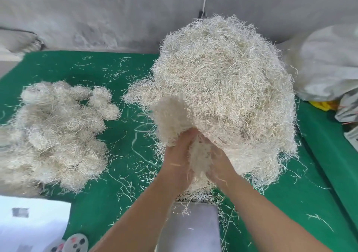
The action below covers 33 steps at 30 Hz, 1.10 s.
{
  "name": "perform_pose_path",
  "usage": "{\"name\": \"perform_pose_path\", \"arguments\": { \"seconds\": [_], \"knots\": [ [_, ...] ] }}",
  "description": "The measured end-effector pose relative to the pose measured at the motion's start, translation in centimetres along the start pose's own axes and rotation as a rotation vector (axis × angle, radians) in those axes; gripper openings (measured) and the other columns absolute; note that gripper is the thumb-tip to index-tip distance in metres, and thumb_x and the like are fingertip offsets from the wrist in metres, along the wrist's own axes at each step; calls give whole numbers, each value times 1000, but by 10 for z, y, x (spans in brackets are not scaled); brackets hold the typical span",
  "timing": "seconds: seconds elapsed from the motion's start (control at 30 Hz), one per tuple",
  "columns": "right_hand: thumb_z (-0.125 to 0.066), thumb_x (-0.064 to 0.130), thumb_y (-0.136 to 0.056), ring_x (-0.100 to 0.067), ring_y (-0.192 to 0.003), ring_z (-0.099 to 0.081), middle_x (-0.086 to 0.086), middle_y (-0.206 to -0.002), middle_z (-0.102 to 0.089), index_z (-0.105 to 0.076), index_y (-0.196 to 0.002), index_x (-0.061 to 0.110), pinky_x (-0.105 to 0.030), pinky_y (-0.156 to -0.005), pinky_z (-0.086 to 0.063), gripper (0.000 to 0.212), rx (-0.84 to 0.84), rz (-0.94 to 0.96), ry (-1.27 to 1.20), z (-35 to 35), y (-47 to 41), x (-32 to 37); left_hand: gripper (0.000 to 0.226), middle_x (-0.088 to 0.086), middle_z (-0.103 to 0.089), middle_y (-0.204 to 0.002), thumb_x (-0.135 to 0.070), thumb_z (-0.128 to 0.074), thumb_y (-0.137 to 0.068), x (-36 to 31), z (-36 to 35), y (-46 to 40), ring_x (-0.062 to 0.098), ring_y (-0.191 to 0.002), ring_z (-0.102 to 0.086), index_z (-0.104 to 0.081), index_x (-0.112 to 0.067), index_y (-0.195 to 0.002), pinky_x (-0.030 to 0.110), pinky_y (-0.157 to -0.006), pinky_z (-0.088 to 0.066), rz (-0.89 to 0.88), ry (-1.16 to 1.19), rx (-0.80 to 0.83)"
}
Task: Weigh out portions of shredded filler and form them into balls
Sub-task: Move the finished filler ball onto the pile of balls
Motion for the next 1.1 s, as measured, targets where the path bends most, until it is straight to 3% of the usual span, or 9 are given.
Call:
{"name": "perform_pose_path", "arguments": {
  "seconds": [0.23, 0.4, 0.6, 0.73, 0.8, 0.93, 1.03, 1.07, 1.1],
  "knots": [
    [-56, -5, -100, -14, -68, -58, 0, -85, -68, -74, -101, 8, -21, -55, -45, 22, -174, -302, -278, 46, -16, -34, 22, -13, -74, -89, -50, -75, -75, -23, 66, -19, 9, -85, -72, -66, -57, -94, 27, -70, -64, -18, -739, -81],
    [-49, -9, -98, -21, -76, -59, -2, -88, -69, -71, -83, 21, -32, -71, -53, 40, -50, -345, -577, 39, -17, 13, 86, -13, -56, -135, -35, -86, -80, 33, 54, -19, 7, -125, -56, -35, -33, -149, 34, -108, -51, 127, -1042, 159],
    [-72, 12, -93, -5, -87, -62, 13, -121, -51, -55, -131, 43, -21, -76, -54, 52, 45, 49, 66, 57, -12, 19, 34, -10, -60, -103, -7, -62, -100, 57, 86, -23, 3, -90, -60, -55, -5, -133, 5, -74, -49, 158, -817, -257],
    [-69, 62, -86, -27, -129, -41, -1, -148, -33, -25, -156, 45, -48, -109, -33, 85, 105, -200, 753, 52, -1, -51, 21, -3, -66, -87, -7, -52, -104, 52, 96, -22, -3, -50, -44, -61, -15, -121, 11, -48, -40, 276, -536, -409],
    [-62, 61, -92, -29, -134, -35, -1, -142, -41, -50, -143, 40, -50, -111, -28, 57, 226, -275, 792, 32, 5, -70, 47, 5, -65, -109, 0, -47, -104, 43, 95, -16, 0, -61, -41, -42, -9, -150, 19, -57, -43, 325, -923, -370],
    [-60, 39, -101, -19, -99, -52, -2, -105, -56, -65, -105, 14, -40, -86, -42, 26, -35, -192, 288, 36, 8, -55, 54, 18, -43, -157, -10, -44, -108, 62, 99, -17, 34, -144, -42, -29, -10, -159, 38, -121, -30, 484, -1147, -219],
    [-63, 32, -97, -17, -65, -61, -8, -84, -70, -68, -92, 15, -37, -63, -51, 18, -88, -181, -346, 44, 15, -21, 18, 14, -65, -127, -24, -59, -104, 68, 77, -8, 14, -123, -64, -59, -30, -121, 16, -101, -33, 506, -767, -132],
    [-63, 26, -96, -17, -74, -71, -6, -91, -76, -72, -95, 20, -36, -64, -61, 11, -23, -169, -503, 40, 18, -5, 22, 0, -68, -120, -26, -63, -102, 73, 68, -3, -6, -105, -67, -54, -39, -118, 6, -66, -46, 544, -649, -95],
    [-63, 22, -95, -14, -88, -76, -4, -100, -79, -75, -100, 25, -28, -68, -62, 12, 51, -143, -621, 37, 21, 11, 32, -7, -63, -131, -27, -61, -103, 79, 63, 2, -18, -99, -61, -49, -40, -130, 0, -90, -45, 560, -598, -26]
  ]
}}
Point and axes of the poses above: each hand's wrist, its own y-axis away from the middle knuckle, its own z-axis out of the back of the hand, x = y × z, the point moved 7 cm from there along -y, towards the middle knuckle
